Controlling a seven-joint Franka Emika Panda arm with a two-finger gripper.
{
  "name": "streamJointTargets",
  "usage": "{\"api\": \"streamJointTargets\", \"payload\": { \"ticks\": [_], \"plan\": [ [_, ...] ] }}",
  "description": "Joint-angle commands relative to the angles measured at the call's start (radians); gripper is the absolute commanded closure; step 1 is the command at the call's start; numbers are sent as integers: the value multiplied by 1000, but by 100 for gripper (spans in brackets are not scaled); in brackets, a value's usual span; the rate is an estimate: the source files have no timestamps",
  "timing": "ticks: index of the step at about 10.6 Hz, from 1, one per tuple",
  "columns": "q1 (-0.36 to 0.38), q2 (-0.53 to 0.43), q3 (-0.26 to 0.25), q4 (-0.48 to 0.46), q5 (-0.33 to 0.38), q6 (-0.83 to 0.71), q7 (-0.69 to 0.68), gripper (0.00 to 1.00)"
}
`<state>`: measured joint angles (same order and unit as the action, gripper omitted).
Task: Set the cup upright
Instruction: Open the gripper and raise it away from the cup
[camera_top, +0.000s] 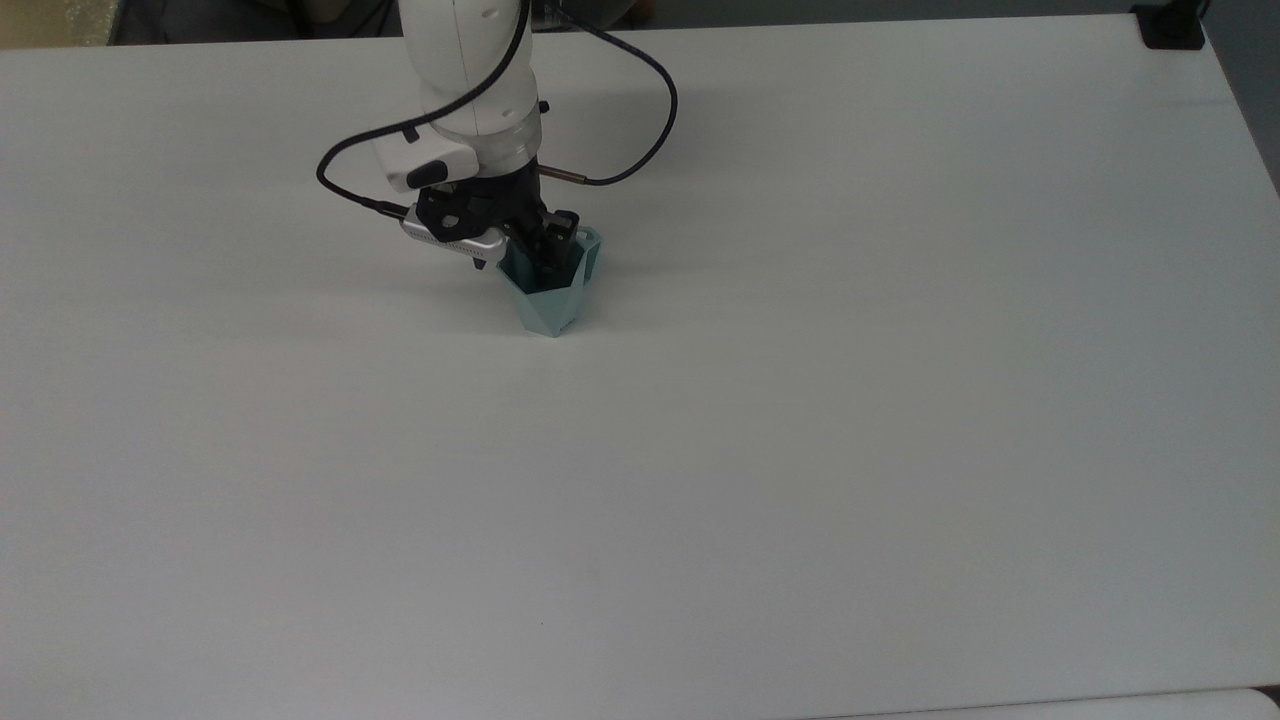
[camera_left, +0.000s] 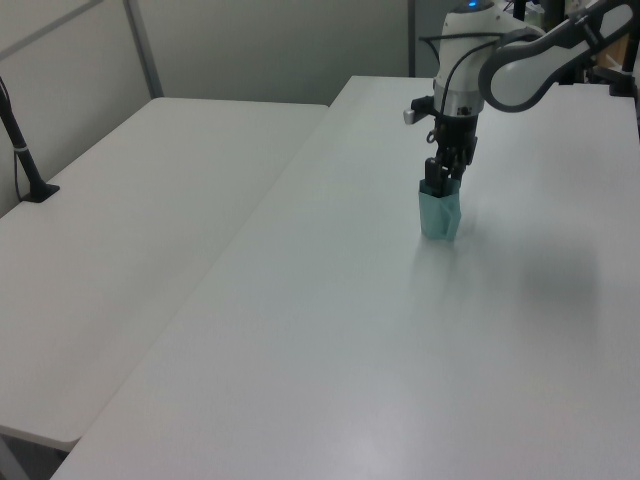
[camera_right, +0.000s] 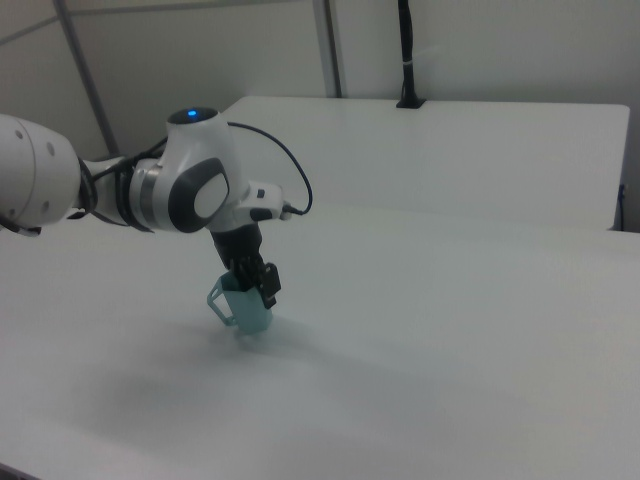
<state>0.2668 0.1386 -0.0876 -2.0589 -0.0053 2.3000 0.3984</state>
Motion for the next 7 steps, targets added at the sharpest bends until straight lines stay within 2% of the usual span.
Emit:
{"api": "streamJointTargets", "payload": {
  "ticks": [1, 4, 5, 7],
  "plan": [
    [-6, -88, 2, 75, 25, -153, -21, 0],
    [-8, -180, -3, 164, 27, -165, -30, 0],
    [-11, -210, -7, 198, 30, -257, -52, 0],
    [-32, -249, -14, 270, 42, -475, -246, 0]
  ]
}}
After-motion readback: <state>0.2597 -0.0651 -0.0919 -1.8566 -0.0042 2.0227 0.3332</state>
